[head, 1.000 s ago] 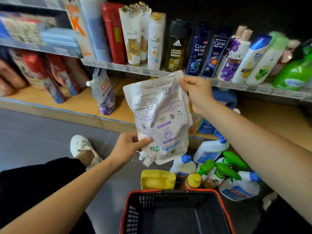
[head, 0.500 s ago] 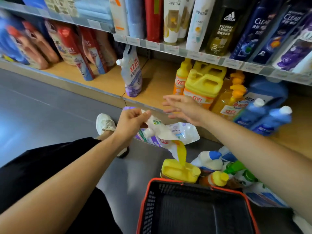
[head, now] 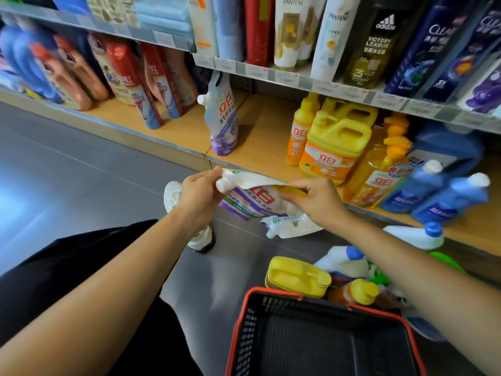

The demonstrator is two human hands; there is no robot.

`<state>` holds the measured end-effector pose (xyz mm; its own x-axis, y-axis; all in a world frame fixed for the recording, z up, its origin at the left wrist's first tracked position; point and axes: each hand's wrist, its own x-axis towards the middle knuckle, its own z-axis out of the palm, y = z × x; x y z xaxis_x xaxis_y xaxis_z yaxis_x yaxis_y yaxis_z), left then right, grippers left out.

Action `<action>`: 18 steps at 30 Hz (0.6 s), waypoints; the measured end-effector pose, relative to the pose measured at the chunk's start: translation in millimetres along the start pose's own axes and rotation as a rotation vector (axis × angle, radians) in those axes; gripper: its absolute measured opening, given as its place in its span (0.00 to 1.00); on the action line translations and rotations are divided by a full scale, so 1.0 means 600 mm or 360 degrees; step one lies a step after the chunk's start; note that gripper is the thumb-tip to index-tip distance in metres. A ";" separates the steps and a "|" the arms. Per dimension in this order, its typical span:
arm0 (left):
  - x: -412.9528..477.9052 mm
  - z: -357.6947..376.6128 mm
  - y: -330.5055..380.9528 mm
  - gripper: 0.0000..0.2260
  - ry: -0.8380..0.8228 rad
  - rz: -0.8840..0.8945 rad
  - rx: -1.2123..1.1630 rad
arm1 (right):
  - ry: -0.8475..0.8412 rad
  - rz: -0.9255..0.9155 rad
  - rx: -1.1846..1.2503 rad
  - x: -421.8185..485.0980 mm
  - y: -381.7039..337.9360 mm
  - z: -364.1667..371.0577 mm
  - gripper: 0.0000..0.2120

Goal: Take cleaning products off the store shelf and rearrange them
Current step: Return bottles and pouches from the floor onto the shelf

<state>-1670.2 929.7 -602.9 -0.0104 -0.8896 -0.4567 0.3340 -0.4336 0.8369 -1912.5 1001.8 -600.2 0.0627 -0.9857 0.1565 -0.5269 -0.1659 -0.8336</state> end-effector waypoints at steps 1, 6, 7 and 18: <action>0.006 0.001 0.003 0.06 -0.0056 -0.0041 -0.0138 | -0.0007 -0.0032 -0.0061 0.017 -0.011 -0.006 0.05; 0.034 0.009 -0.004 0.14 -0.0179 0.0059 0.0005 | -0.0135 0.0004 -0.0407 0.122 -0.043 -0.013 0.11; 0.037 0.011 -0.010 0.14 -0.0143 0.0099 0.0149 | -0.0168 0.0024 -0.0449 0.138 -0.044 -0.014 0.10; 0.138 0.079 -0.066 0.43 -0.0618 0.0536 0.1073 | 0.0073 0.0007 -0.0522 0.266 -0.078 -0.085 0.09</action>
<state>-1729.2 866.3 -659.8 -0.3754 -0.9193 -0.1182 -0.2552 -0.0201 0.9667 -1921.3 853.9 -509.1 0.0253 -0.9828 0.1832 -0.7723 -0.1356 -0.6206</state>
